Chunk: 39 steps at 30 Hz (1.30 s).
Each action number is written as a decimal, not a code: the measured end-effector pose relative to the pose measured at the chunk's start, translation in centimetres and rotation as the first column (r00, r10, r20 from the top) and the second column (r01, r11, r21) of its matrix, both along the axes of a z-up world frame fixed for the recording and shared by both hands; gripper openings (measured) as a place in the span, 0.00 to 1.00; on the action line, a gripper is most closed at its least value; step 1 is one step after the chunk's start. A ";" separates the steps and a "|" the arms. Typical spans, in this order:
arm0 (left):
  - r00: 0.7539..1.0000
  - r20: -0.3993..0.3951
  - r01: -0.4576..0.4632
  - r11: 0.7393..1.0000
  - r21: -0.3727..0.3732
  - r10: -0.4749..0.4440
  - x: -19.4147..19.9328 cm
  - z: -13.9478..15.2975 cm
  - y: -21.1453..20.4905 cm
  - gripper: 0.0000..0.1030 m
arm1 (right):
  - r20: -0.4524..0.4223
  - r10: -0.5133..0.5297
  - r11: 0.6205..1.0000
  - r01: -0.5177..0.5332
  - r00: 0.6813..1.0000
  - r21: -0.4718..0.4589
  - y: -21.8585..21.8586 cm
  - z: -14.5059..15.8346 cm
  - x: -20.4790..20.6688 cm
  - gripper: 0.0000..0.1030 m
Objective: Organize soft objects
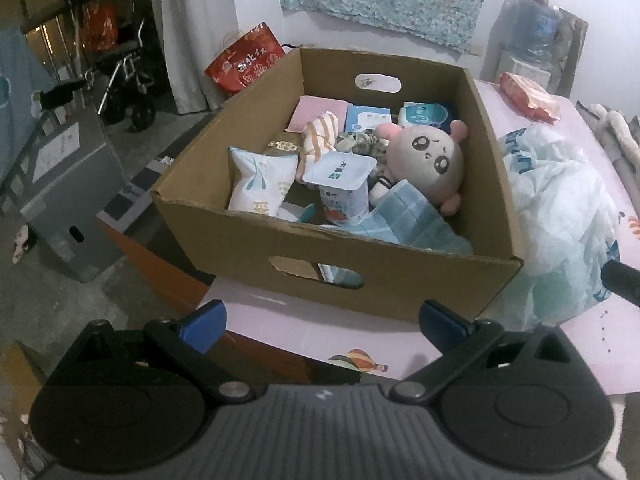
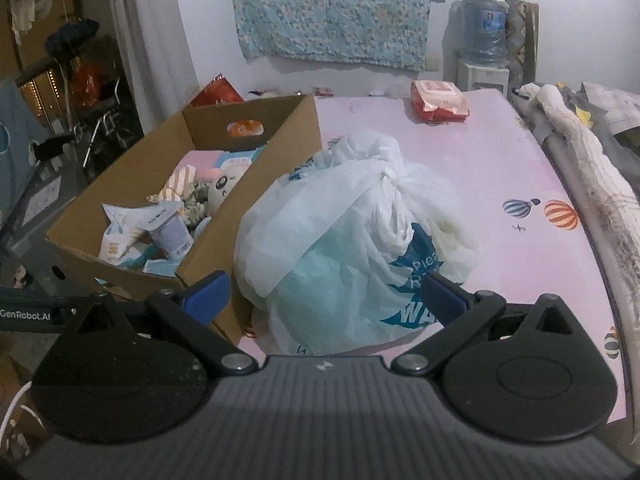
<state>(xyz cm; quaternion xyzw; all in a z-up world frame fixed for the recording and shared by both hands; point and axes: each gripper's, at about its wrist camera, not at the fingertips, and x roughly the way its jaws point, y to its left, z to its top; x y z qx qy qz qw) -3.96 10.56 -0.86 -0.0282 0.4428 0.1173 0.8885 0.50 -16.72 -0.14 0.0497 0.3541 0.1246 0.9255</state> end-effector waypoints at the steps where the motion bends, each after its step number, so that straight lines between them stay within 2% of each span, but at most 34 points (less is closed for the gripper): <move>1: 1.000 0.003 0.003 1.000 0.009 -0.003 0.0 0.1 -0.1 1.00 | -0.003 0.002 1.000 -0.002 1.000 -0.002 0.0 0.0 0.1 0.99; 10: 0.999 0.027 0.040 0.999 0.037 -0.041 0.1 0.7 -0.9 1.00 | 0.003 0.023 0.999 -0.023 1.000 -0.037 0.7 0.2 0.0 0.99; 39: 0.998 0.017 0.067 0.998 0.003 -0.067 0.5 0.3 -1.5 1.00 | 0.000 0.011 0.999 -0.011 1.000 -0.043 0.2 0.4 0.0 0.99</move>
